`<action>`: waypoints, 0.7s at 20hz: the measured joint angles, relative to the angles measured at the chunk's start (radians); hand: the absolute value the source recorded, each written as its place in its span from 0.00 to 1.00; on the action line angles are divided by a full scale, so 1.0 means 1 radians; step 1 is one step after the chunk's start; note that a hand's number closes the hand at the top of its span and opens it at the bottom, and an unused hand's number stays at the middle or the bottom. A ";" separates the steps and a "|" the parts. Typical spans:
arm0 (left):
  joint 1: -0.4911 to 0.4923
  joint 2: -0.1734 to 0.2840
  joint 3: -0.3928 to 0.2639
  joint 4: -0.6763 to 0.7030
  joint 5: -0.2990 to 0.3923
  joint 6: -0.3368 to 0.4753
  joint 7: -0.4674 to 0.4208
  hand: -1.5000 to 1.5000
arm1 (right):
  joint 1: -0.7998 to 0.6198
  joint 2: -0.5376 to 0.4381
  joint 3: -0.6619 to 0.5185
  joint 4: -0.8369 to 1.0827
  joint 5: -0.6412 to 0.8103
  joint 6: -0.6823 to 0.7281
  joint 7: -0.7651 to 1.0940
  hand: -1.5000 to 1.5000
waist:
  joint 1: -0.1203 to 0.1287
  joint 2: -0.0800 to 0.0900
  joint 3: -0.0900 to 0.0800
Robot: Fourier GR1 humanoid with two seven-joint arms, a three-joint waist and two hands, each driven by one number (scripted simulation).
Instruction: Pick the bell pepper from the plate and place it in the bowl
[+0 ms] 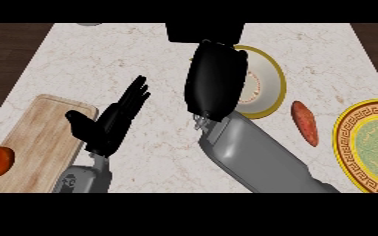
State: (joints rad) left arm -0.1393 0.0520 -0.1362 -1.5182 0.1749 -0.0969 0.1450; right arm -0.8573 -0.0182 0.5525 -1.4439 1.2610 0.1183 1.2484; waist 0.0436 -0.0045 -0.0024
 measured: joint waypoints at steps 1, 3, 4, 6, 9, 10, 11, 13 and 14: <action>-0.002 -0.001 0.000 -0.005 -0.001 0.003 0.005 0.50 | -0.017 0.000 -0.017 0.013 -0.001 0.001 0.000 1.00 | -0.002 0.001 0.000; -0.002 -0.004 -0.002 -0.012 -0.004 0.008 0.009 0.50 | -0.024 0.001 -0.038 0.034 0.006 -0.012 -0.002 1.00 | -0.008 0.002 0.001; -0.005 -0.006 -0.001 -0.009 -0.006 0.012 0.008 0.50 | -0.034 0.002 -0.053 0.048 0.007 -0.017 -0.005 1.00 | -0.010 0.003 0.001; -0.002 0.003 0.006 -0.031 0.003 0.009 0.028 0.50 | -0.037 0.003 -0.090 0.072 0.022 -0.026 -0.018 1.00 | -0.015 0.003 0.001; 0.013 0.008 0.011 -0.045 0.005 0.007 0.029 0.50 | -0.044 0.005 -0.157 0.120 0.038 -0.043 -0.060 1.00 | -0.022 0.005 0.002; 0.017 0.010 0.016 -0.043 0.007 0.005 0.023 0.50 | -0.041 0.002 -0.180 0.142 0.048 -0.054 -0.078 1.00 | -0.024 0.006 0.002; 0.023 0.008 0.013 -0.046 0.005 0.005 0.020 0.50 | -0.032 -0.001 -0.200 0.162 0.058 -0.069 -0.095 1.00 | -0.025 0.006 0.002; 0.023 0.005 0.015 -0.034 -0.002 0.006 0.002 0.50 | -0.031 -0.016 -0.249 0.209 0.067 -0.097 -0.133 1.00 | -0.028 0.008 0.002; 0.021 0.001 0.013 -0.041 -0.004 0.012 0.011 0.50 | -0.033 -0.022 -0.270 0.237 0.071 -0.107 -0.151 1.00 | -0.029 0.008 0.002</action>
State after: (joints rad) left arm -0.1188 0.0526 -0.1236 -1.5589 0.1712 -0.0846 0.1561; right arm -0.8903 -0.0403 0.2821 -1.2072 1.3319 0.0114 1.0978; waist 0.0150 0.0033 -0.0003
